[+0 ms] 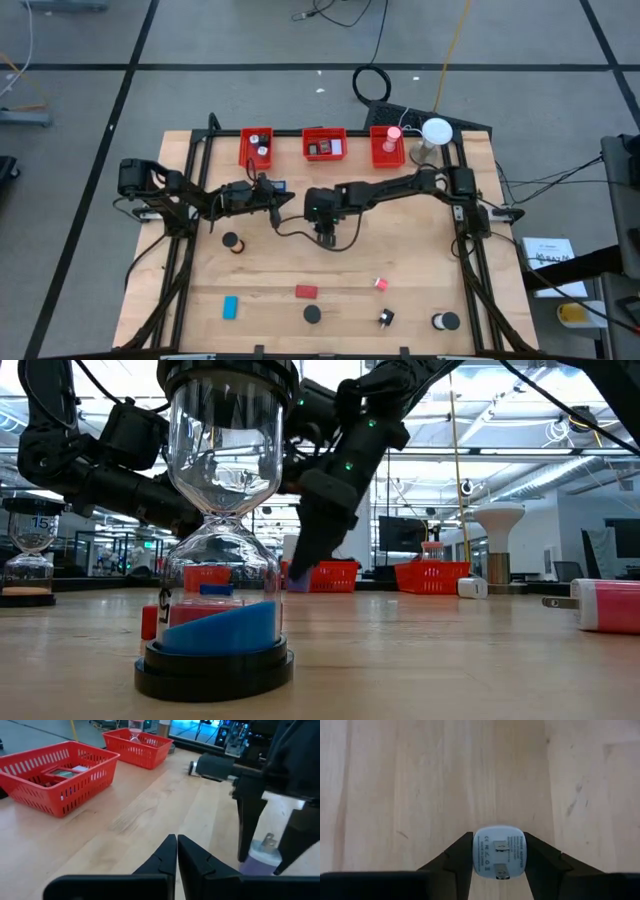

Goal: Pick & Place Office items
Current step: Put the dark blue charger adapter into the left red bin

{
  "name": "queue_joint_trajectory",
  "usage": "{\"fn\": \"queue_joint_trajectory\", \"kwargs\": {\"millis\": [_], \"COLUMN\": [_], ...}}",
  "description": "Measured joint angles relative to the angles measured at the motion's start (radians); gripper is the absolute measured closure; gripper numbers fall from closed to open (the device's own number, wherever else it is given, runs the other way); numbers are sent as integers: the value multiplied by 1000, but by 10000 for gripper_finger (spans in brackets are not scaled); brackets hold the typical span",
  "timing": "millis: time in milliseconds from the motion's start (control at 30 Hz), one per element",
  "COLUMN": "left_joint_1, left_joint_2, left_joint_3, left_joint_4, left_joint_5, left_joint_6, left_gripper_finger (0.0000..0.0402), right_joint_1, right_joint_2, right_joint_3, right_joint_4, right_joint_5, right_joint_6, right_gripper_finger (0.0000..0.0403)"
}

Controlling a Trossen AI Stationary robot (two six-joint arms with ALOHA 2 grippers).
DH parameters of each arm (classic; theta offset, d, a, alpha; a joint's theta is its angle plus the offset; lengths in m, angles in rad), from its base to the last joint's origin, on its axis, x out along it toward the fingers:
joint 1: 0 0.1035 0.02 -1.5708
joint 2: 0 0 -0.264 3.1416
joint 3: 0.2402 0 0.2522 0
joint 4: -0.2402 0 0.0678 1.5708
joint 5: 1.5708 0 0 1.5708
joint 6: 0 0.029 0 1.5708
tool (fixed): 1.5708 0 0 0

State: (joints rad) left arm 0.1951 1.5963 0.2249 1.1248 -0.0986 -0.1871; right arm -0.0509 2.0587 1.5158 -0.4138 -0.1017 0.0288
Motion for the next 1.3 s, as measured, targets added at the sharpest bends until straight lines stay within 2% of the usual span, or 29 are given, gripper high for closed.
{"fn": "queue_joint_trajectory", "kwargs": {"millis": [233,333,467,600,733,900,1033,1167,1300], "left_joint_1": [0,0,0,0,0,-5,-2,12,-1], "left_joint_2": [0,0,0,0,0,0,-17,-103,-219], "left_joint_3": [0,0,0,0,0,13,45,89,184], "left_joint_4": [0,0,0,0,-1,-17,-21,-86,-408], "left_joint_5": [0,0,0,0,5,16,72,104,127], "left_joint_6": [0,0,-3,-7,-19,-61,-65,-135,-160], "left_gripper_finger": [396,398,387,394,397,394,397,390,388], "right_joint_1": [0,0,0,1,-3,-33,-84,-138,-175], "right_joint_2": [0,-3,-70,-182,-322,-483,-582,-655,-719], "right_joint_3": [0,0,-1,-43,-216,-517,-688,-779,-815], "right_joint_4": [55,58,22,-52,-1,276,444,499,505], "right_joint_5": [2,2,9,93,101,97,98,100,101], "right_joint_6": [9,7,-26,-63,-74,-50,-16,-7,-23], "right_gripper_finger": [172,159,164,184,231,323,392,387,396]}}
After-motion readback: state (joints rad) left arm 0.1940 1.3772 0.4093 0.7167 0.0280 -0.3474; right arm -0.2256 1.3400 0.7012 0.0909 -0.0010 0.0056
